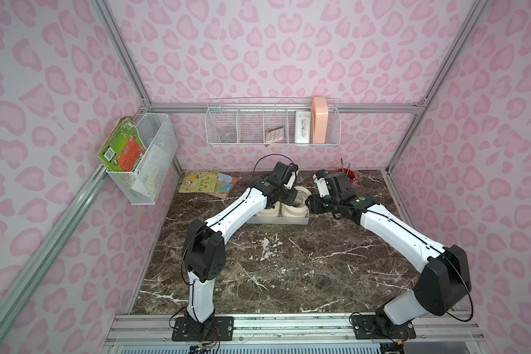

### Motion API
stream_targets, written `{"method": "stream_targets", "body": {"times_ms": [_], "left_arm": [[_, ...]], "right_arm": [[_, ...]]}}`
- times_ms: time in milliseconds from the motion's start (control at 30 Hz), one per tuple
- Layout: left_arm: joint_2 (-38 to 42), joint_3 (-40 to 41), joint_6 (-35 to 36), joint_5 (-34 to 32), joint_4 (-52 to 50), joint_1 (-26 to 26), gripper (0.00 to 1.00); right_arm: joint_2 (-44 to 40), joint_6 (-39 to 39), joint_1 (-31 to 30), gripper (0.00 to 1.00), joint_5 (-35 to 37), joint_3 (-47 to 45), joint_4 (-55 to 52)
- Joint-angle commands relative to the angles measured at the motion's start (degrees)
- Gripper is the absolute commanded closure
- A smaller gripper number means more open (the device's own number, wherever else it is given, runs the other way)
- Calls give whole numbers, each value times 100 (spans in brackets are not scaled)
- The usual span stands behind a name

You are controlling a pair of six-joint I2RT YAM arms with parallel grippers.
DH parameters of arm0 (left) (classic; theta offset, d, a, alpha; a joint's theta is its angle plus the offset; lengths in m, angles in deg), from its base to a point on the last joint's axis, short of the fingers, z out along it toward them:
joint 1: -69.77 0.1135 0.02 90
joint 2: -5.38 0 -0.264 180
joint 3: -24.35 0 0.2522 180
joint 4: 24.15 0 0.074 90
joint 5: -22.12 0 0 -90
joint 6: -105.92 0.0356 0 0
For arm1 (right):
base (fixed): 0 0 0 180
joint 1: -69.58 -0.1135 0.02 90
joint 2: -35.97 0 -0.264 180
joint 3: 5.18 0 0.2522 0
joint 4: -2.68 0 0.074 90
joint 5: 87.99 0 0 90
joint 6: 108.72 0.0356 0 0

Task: Take out the art tape in the storage box
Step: Pick up the art tape from the storage box, then place the art tape at the center of the board.

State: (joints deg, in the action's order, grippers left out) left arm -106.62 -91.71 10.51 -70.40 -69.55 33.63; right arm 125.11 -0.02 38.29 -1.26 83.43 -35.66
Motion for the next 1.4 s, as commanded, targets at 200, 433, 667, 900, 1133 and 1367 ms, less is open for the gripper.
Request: {"method": "stream_targets", "body": {"times_ms": [200,433,667,900,1133,1367], "left_arm": [[456,394,-149,-25,406,-233,100],[581,581,-208,53,508,-280,67],[966,625,-102,64,773,-280,21],[1354,676,-58,-209,493,-62,8],[1276,1170,-327,-240,474,522,9],[998,1411,-525,-78,418,1107,13]], "right_arm": [[418,242,122,61,250,256,61],[449,210,148,100,627,423,-184],[261,119,613,100,895,368,-527],[-28,-149,1493,100,924,-299,-484],[681,-479,2075,100,710,-470,-22],[1696,-597,2426,100,273,-255,698]]}}
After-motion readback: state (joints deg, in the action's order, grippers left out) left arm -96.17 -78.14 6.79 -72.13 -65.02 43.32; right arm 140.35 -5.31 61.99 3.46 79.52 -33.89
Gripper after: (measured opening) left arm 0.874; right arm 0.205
